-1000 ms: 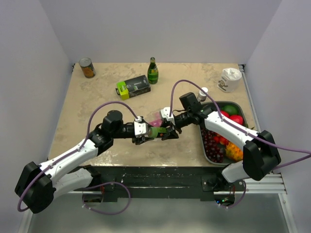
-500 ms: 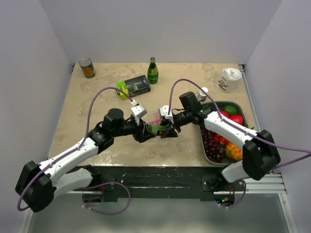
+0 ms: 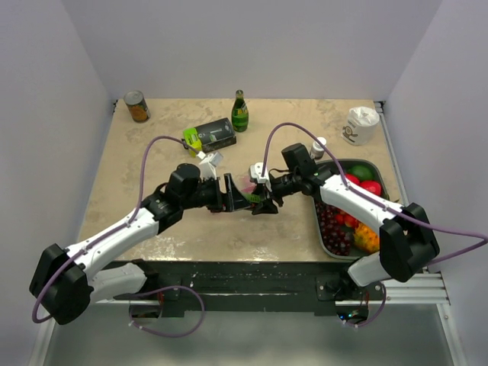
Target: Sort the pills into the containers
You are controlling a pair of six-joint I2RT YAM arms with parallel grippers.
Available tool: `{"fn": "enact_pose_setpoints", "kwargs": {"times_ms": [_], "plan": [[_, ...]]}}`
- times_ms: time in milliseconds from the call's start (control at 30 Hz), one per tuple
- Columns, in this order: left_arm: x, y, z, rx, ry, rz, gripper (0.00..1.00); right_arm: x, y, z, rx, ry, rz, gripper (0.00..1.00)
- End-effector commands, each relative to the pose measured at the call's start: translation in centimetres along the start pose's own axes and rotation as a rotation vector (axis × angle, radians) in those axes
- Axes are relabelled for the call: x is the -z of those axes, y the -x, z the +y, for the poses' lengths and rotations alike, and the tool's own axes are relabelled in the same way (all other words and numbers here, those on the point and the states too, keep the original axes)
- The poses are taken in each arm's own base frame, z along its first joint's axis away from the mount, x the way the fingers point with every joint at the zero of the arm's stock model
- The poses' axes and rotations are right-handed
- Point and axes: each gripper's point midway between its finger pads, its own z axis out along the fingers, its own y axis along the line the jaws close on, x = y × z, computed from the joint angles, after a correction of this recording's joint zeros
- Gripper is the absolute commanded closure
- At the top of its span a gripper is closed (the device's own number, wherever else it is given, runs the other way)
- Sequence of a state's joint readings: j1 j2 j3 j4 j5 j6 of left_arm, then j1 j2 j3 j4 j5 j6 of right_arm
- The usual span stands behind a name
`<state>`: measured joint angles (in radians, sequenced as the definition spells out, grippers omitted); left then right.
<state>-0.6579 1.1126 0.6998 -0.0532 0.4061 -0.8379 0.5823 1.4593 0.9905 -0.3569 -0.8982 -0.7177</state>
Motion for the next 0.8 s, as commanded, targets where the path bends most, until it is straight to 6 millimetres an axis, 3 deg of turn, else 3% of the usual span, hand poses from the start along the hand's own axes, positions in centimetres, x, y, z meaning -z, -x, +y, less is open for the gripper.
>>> {"fn": "enact_pose_setpoints", "kwargs": {"times_ms": [0, 167, 367, 500, 600, 633, 667, 700, 733, 767], "plan": [[1.4, 1.6, -2.1, -0.125, -0.037, -0.028, 0.12, 0.1, 1.3, -0.9, 0.043, -0.027, -0.037, 1.00], [2.6, 0.6, -0.4, -0.240, 0.016, 0.054, 0.12, 0.2, 1.3, -0.9, 0.041, -0.027, -0.037, 1.00], [4.4, 1.3, 0.5, -0.526, 0.042, 0.101, 0.11, 0.2, 1.1, -1.0, 0.043, -0.030, -0.029, 1.00], [4.6, 2.0, 0.9, -0.736, 0.031, 0.097, 0.11, 0.3, 1.3, -0.7, 0.055, -0.018, -0.034, 1.00], [4.5, 2.4, 0.3, -0.973, -0.060, 0.024, 0.11, 0.2, 1.2, -0.3, 0.063, 0.006, -0.039, 1.00], [5.0, 3.3, -2.1, -1.085, -0.155, -0.083, 0.07, 0.2, 1.2, -0.2, 0.067, 0.013, -0.041, 1.00], [4.6, 2.2, -1.1, -1.162, -0.187, -0.097, 0.06, 0.2, 1.2, -0.1, 0.069, 0.016, -0.041, 1.00], [4.7, 2.2, -1.8, -1.228, -0.225, -0.155, 0.05, 0.2, 1.3, 0.1, 0.072, 0.025, -0.045, 1.00], [5.6, 3.3, -4.4, -1.339, -0.303, -0.301, 0.05, 0.2, 1.2, 0.2, 0.077, 0.032, -0.044, 1.00], [5.2, 2.4, -3.3, -1.410, -0.313, -0.318, 0.03, 0.3, 1.2, 0.4, 0.084, 0.036, -0.047, 1.00]]}}
